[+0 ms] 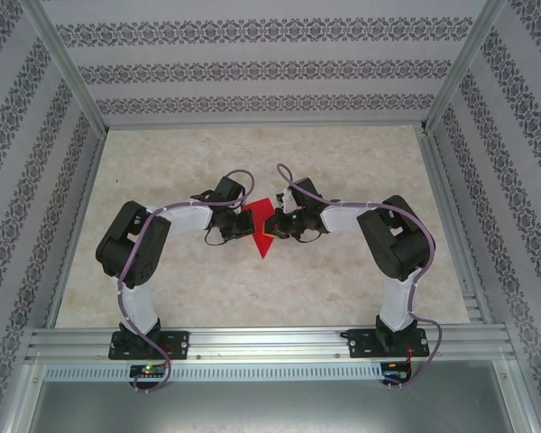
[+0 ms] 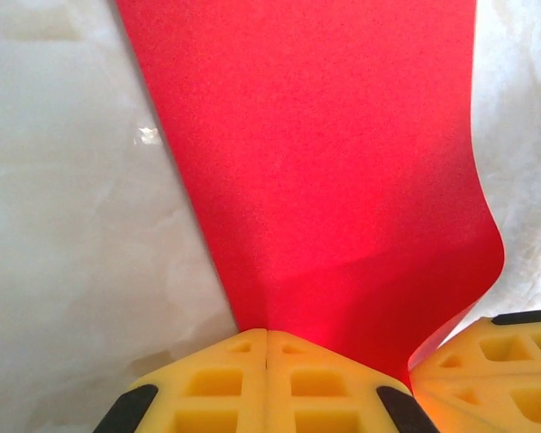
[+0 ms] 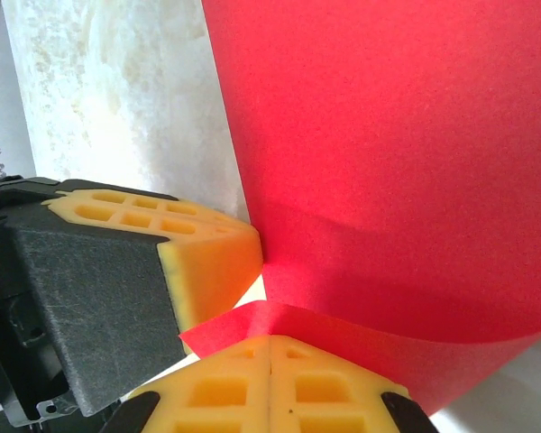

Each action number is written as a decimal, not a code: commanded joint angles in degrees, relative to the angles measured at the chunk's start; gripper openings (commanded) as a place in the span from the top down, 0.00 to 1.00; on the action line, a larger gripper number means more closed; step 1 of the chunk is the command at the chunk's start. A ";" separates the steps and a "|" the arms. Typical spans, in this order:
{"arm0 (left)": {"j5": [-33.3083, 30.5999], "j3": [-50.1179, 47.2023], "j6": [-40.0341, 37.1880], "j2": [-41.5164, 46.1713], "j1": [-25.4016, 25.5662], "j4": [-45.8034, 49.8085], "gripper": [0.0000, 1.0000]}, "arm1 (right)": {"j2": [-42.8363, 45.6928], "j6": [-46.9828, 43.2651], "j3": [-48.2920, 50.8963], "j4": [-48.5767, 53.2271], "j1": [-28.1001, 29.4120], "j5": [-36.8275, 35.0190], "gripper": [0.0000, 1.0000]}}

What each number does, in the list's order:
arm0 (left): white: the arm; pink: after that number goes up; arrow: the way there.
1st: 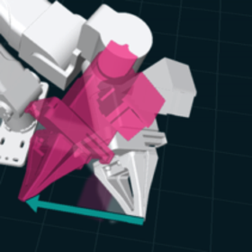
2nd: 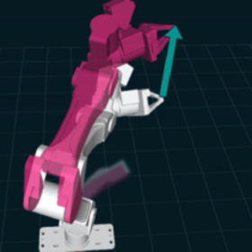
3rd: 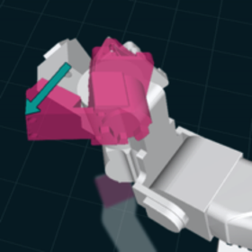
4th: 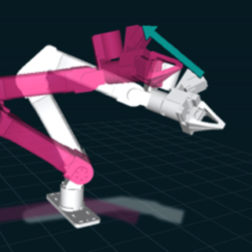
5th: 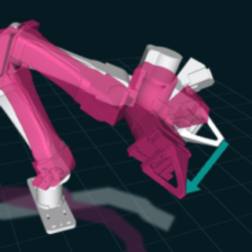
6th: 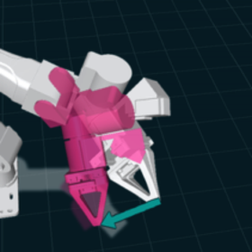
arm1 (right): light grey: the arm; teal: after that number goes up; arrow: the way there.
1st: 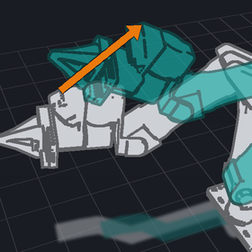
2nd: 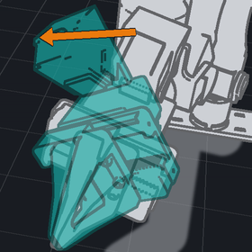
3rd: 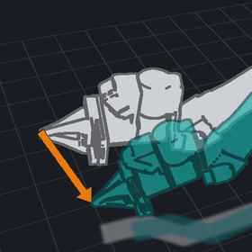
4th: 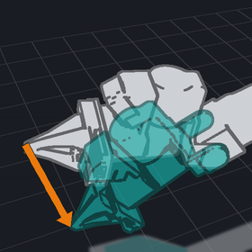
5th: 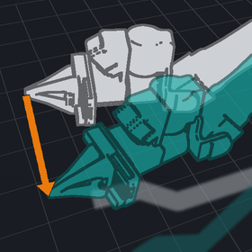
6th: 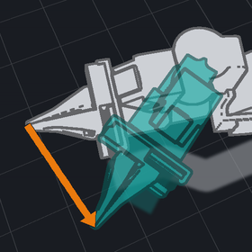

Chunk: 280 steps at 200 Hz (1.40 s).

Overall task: Fold a paper plane with a square sheet of paper (pick it up from the middle)
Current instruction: Third fold the triangle at the center of the table.

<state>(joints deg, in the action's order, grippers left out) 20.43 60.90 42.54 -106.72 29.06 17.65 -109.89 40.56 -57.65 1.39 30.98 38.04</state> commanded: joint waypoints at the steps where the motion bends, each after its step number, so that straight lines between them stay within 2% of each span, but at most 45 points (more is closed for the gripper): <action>1: -0.17 -0.19 -0.47 3.74 0.56 0.59 0.92 | -0.85 -1.27 -0.88 -0.67 -0.16 0.19 1.00; 45: 2.55 -2.01 0.47 5.72 0.48 -2.47 0.75 | -1.38 -1.52 -1.37 -0.24 -0.15 0.34 1.00; 65: 3.36 -2.12 0.50 5.75 0.48 -3.27 0.72 | -1.45 -1.71 -1.40 -0.06 -0.13 0.19 1.00; 141: 6.41 -2.15 -0.34 3.42 0.49 -5.36 0.72 | -1.38 -1.64 -1.43 0.14 -0.14 0.05 1.00; 203: 5.11 -2.89 -0.90 6.34 0.48 -5.69 0.72 | -1.90 -1.88 -1.90 1.18 -0.13 -0.37 1.00; 280: 6.08 -2.59 -0.83 3.75 0.49 -5.73 0.74 | -1.74 -1.75 -1.96 1.25 -0.08 -0.42 1.00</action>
<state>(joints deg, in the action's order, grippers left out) 25.67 58.74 42.52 -102.41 29.06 13.34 -111.15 40.34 -58.35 2.57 30.98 38.02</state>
